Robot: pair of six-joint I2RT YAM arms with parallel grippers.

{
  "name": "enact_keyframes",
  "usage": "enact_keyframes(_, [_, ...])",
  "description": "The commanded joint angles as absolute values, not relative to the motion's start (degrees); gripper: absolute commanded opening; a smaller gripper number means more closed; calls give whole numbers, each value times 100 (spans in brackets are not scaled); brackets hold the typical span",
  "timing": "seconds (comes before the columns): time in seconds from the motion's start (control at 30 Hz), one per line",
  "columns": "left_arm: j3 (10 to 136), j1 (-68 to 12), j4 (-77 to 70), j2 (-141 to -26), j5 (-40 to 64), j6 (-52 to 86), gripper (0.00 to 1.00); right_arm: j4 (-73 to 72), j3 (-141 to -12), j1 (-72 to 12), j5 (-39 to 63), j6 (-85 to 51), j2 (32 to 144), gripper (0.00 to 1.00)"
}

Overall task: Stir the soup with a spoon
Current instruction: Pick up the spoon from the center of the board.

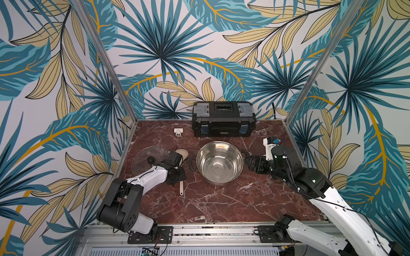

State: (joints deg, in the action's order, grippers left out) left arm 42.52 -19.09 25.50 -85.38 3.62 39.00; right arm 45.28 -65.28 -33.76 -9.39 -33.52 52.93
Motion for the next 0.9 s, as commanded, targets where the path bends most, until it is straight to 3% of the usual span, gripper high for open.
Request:
enact_keyframes(0.0, [4420,-1934,2258,-8743,238,3867,49,4544,-6440,-3394,-992,-3394,5296,89])
enact_keyframes(0.13, [4512,-1932,2111,-8982,260,3867,45,4542,-6447,-3393,-990,-3412,5334,89])
enact_keyframes(0.37, [4433,-1901,1960,-9224,321,3819,23,4622,-6537,-3395,-1025,-3425,5339,89])
enact_keyframes(0.5, [4286,-1830,1928,-9102,301,3810,16,4651,-6547,-3394,-1026,-3430,5333,89])
enact_keyframes(0.67, [4245,-1726,1954,-8917,452,3697,1,4622,-6526,-3398,-980,-3469,5353,89])
enact_keyframes(0.87, [4430,-1565,2451,-8169,542,3599,0,4554,-6594,-3394,-860,-3430,5394,89])
